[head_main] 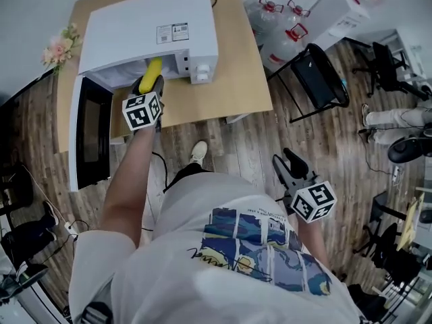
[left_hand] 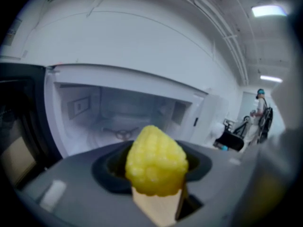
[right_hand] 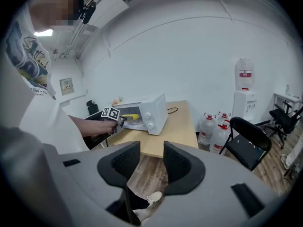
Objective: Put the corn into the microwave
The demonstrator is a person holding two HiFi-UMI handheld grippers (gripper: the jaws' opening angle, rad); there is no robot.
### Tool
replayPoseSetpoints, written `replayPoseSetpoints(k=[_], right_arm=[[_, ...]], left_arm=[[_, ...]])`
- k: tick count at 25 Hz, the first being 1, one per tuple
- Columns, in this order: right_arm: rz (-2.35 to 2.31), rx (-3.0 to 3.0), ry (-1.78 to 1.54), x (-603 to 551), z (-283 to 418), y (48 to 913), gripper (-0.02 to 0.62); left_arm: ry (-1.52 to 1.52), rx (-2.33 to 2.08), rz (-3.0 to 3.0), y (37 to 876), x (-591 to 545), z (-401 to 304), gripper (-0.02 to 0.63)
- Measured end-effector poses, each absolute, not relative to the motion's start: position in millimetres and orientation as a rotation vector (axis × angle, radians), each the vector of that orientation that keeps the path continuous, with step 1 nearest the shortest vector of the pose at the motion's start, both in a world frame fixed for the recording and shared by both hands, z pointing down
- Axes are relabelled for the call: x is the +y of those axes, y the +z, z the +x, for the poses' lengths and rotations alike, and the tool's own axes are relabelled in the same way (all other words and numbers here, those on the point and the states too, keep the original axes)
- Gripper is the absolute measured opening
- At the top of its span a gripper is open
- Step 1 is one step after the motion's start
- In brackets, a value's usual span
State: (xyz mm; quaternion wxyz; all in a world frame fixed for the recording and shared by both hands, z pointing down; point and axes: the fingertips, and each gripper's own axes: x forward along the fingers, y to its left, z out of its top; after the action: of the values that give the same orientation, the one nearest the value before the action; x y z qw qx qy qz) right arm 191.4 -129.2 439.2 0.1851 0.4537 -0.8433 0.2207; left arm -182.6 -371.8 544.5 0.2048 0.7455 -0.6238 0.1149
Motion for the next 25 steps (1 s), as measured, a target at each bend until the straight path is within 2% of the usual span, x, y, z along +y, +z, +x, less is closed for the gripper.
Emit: replayPoseSetpoints(k=[25], right_arm=[[1.357,-2.281,0.662,-199,169,445,0.144]], left_arm=[[0.524,-1.693,2.105,600,-480,-173,0.253]])
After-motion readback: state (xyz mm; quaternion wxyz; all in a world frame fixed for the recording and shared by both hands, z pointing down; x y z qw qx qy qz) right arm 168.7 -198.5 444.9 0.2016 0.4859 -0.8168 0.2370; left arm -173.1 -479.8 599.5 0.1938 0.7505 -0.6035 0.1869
